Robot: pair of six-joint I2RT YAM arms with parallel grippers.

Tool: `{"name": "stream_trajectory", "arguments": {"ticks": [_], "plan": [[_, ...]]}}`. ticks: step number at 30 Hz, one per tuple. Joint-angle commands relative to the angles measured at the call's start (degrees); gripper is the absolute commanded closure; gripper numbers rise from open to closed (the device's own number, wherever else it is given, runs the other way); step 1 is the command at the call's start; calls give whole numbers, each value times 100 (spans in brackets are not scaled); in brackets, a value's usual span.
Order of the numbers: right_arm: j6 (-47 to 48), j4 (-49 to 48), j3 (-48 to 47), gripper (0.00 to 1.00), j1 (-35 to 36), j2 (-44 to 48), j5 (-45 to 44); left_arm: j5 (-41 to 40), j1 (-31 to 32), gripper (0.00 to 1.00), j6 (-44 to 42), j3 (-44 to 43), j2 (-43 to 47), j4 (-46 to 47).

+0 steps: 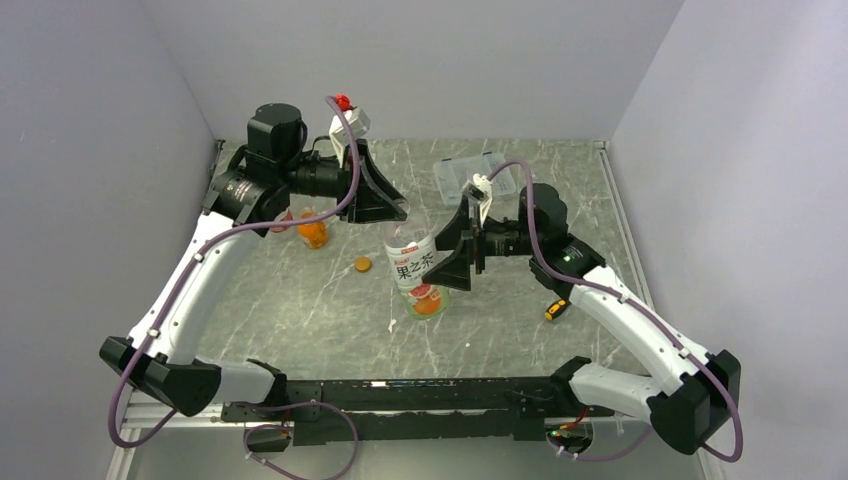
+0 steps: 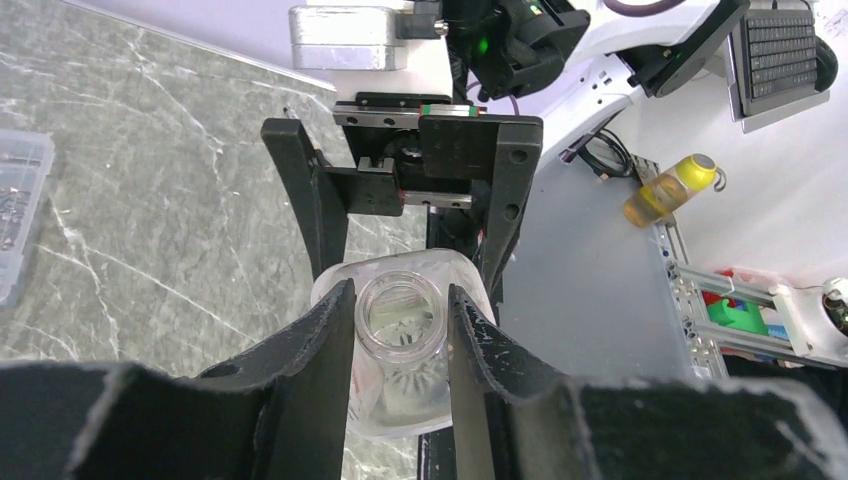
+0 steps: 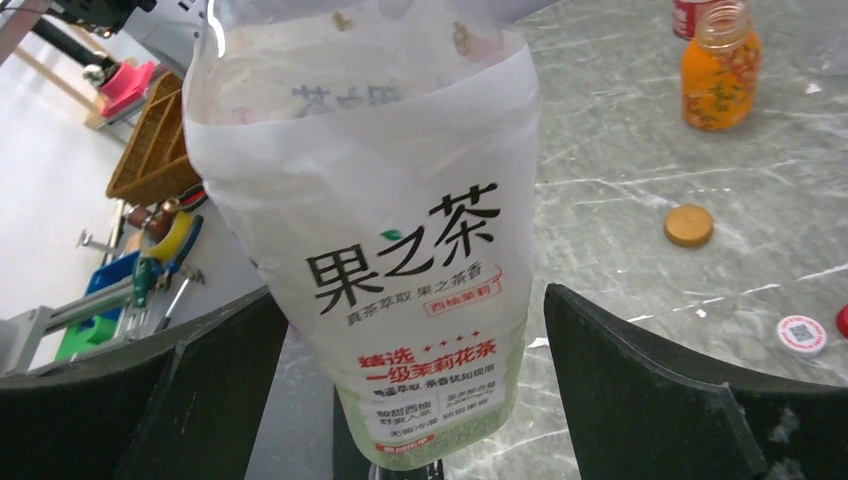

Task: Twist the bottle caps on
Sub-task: Pick up the plastic bottle at the center of the board.

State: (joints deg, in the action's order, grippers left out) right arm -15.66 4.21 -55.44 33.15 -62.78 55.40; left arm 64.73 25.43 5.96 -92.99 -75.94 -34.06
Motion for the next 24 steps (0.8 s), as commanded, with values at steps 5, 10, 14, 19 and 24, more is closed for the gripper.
{"name": "stream_trajectory", "arguments": {"ticks": [5,10,14,19,24], "plan": [[-216,-1020,116,0,17,233,-561,427,-12,100,663,216,206,1126],[-722,-1786,165,0,69,-100,379,714,-12,100,1269,538,225,2092],[-807,-1868,91,0,103,-139,604,786,-12,100,1363,518,201,2291],[-1016,-2070,149,0,152,-129,855,471,-12,100,1337,550,261,2389],[-1387,-2591,375,0,170,-40,797,328,-12,100,1550,725,318,2778]]}}
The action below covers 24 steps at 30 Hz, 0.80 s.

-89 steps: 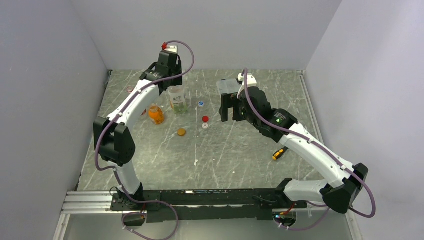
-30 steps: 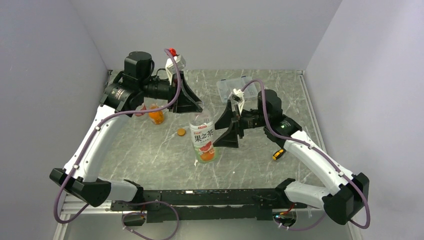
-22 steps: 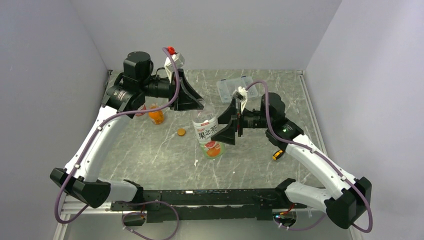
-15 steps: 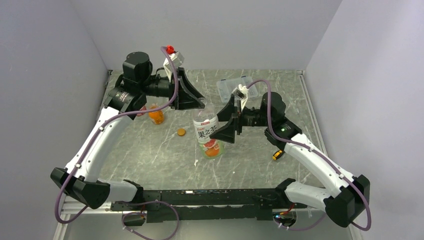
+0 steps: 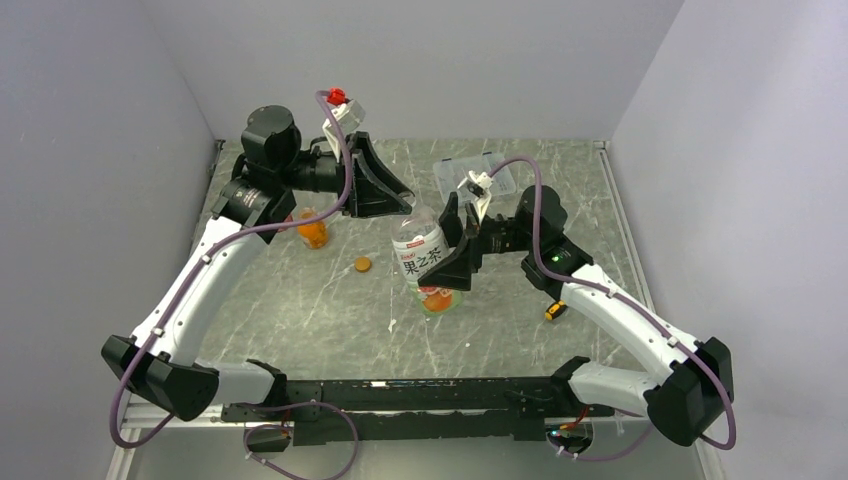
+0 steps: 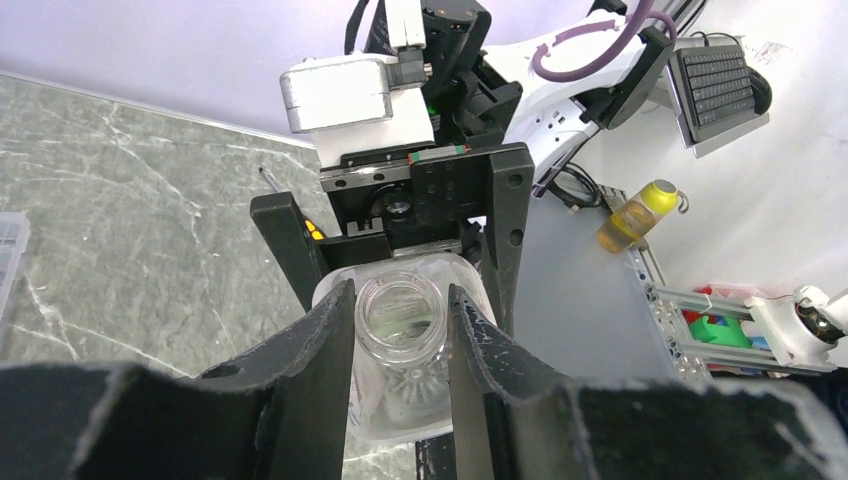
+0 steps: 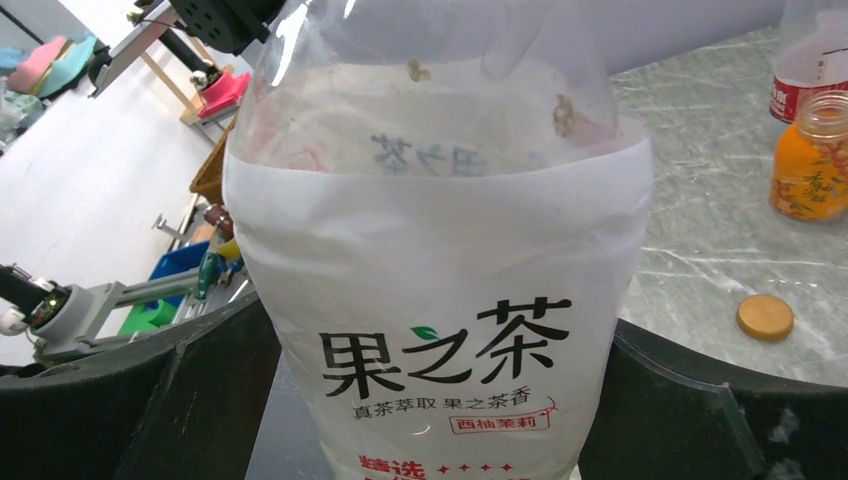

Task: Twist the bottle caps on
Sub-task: Pick up the plastic bottle at the center of the board.

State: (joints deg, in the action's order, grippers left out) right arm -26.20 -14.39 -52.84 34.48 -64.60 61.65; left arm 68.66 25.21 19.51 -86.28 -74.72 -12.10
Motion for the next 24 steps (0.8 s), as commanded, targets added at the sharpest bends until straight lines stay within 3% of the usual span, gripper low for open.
{"name": "stream_trajectory", "arguments": {"ticks": [1,4,9,12,15,17,18,20,22,24], "plan": [[-379,-757,109,0,41,148,192,-56,10,100,168,39,185,566],[-242,-456,33,0,62,182,177,-122,10,100,86,-19,175,476],[-321,-391,65,4,71,192,-79,-235,10,100,399,292,330,1151],[-266,-150,-25,19,76,192,-344,-362,10,100,318,370,374,1135],[70,383,-143,34,76,276,-753,-714,10,97,29,138,325,428],[213,665,-169,44,76,338,-931,-1092,10,75,-93,67,309,136],[250,751,-166,46,76,380,-1048,-1274,10,55,-127,41,309,0],[301,904,-137,50,76,459,-1258,-1724,10,26,-236,-37,292,-347],[371,1170,-135,51,72,541,-1558,-2293,10,10,-306,-102,312,-633],[498,1559,-151,51,76,647,-1926,-3041,10,4,-369,-168,360,-960]]}}
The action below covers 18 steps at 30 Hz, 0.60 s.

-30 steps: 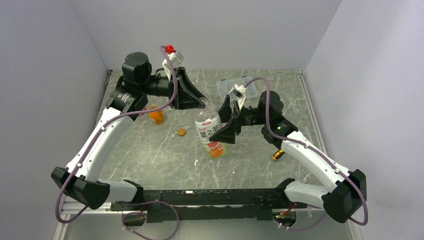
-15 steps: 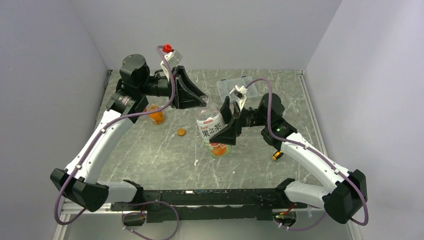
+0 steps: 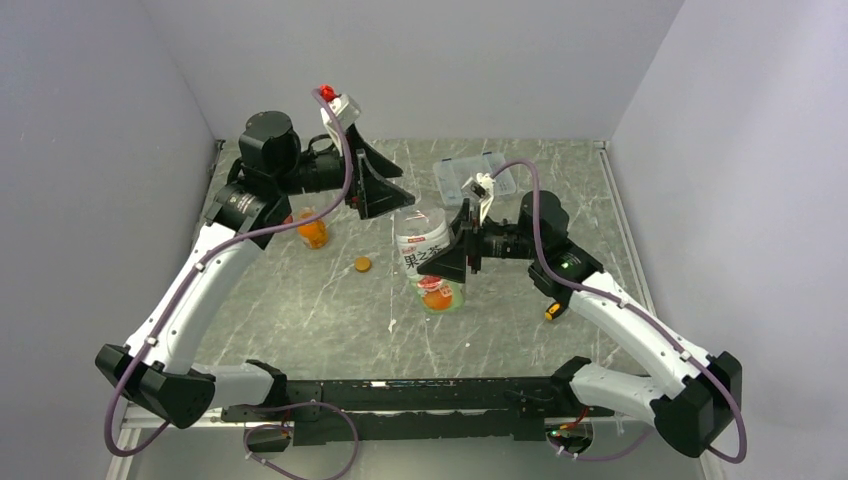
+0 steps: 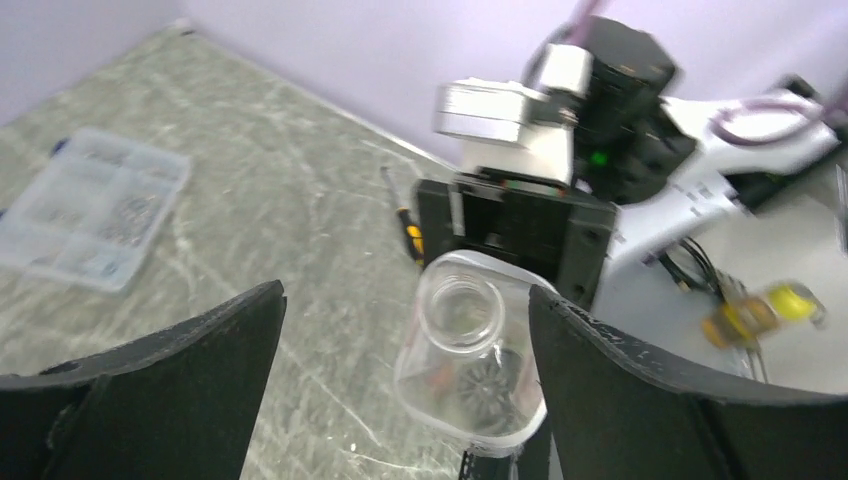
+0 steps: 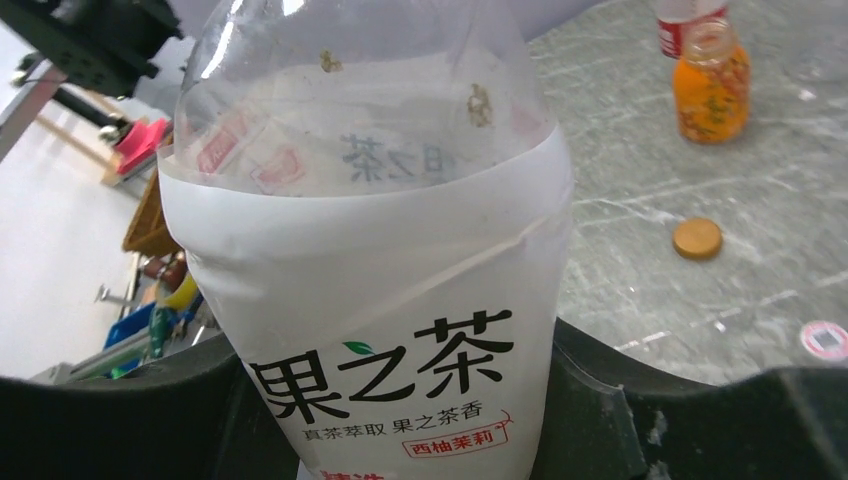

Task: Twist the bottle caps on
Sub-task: Pick up the plastic bottle at the center of the board, then screw the bottle cap onto the plastic bottle.

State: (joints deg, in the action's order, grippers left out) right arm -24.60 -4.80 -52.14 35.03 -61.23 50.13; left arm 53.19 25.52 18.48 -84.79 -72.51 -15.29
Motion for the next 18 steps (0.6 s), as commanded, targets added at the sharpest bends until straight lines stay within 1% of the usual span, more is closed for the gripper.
{"name": "stream_trajectory", "arguments": {"ticks": [1,4,5,9,11,13,15,18], "plan": [[372,803,-206,51,21,378,-1045,-1905,-21,1,-278,-328,181,-773],[392,1251,-125,51,5,534,-1732,-3073,-30,1,-264,-416,270,-1173],[353,1364,-87,52,4,575,-1947,-3605,-25,1,-236,-449,292,-1294],[221,1766,65,52,-14,759,-2855,-4733,-22,1,-163,-539,276,-1784],[155,1988,137,52,-14,866,-3363,-5134,-21,1,-134,-568,161,-2123],[106,2188,202,51,-14,970,-3798,-5286,0,3,-27,-440,39,-2305],[55,2307,260,51,-16,1091,-4135,-5393,86,5,156,-234,-89,-2367],[14,2463,292,51,-13,1172,-4533,-5833,374,8,376,138,-381,-2279]]}}
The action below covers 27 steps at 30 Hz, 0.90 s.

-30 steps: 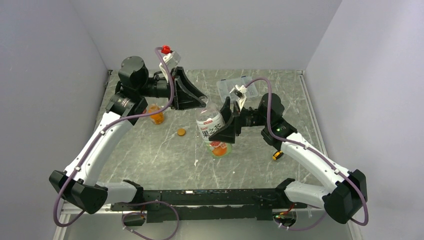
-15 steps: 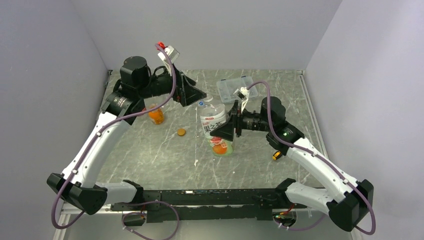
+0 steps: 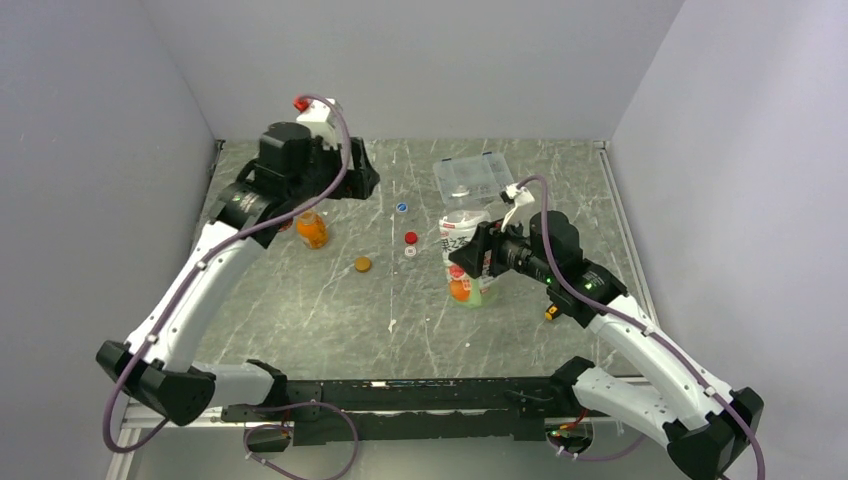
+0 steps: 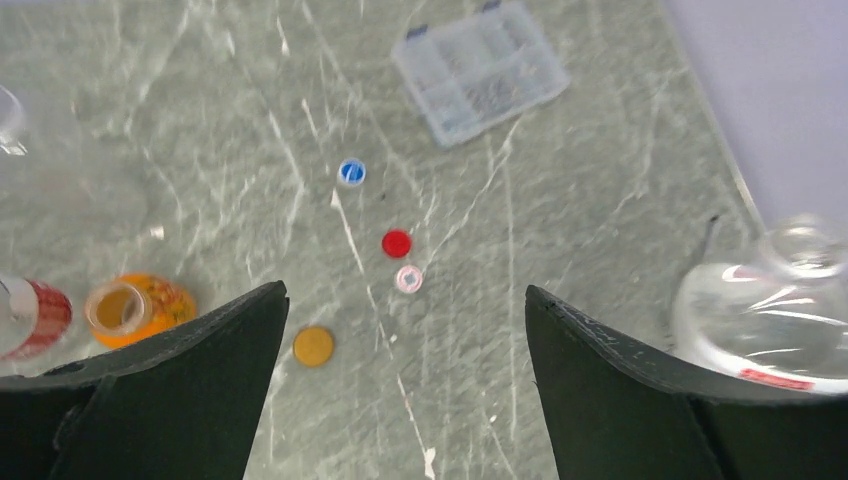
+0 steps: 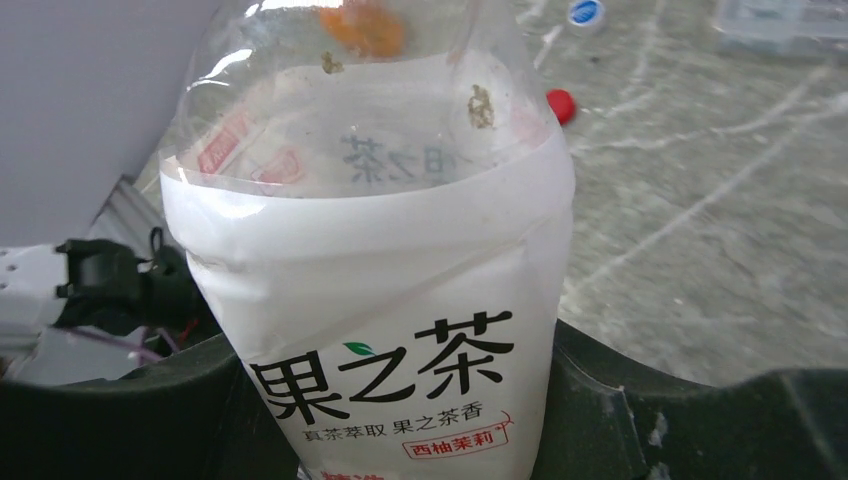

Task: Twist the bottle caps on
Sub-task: Screw the bottle cap onto the plastic bottle.

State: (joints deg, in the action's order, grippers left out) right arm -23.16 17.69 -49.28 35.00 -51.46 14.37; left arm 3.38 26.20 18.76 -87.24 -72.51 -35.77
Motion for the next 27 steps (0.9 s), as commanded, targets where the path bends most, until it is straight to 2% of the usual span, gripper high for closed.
{"name": "stream_trajectory", "arguments": {"ticks": [1,11,17,27], "plan": [[-173,285,-2,51,-11,202,-1095,-1018,436,9,426,458,-517,-210],[-196,753,-179,52,-11,455,-1907,-1598,1143,23,969,1227,-1969,810],[-238,903,-191,51,-11,548,-2078,-1712,1466,34,1044,1183,-2910,1199],[-180,1150,-306,51,-17,630,-2086,-2160,1687,44,1128,982,-3817,1614]]}}
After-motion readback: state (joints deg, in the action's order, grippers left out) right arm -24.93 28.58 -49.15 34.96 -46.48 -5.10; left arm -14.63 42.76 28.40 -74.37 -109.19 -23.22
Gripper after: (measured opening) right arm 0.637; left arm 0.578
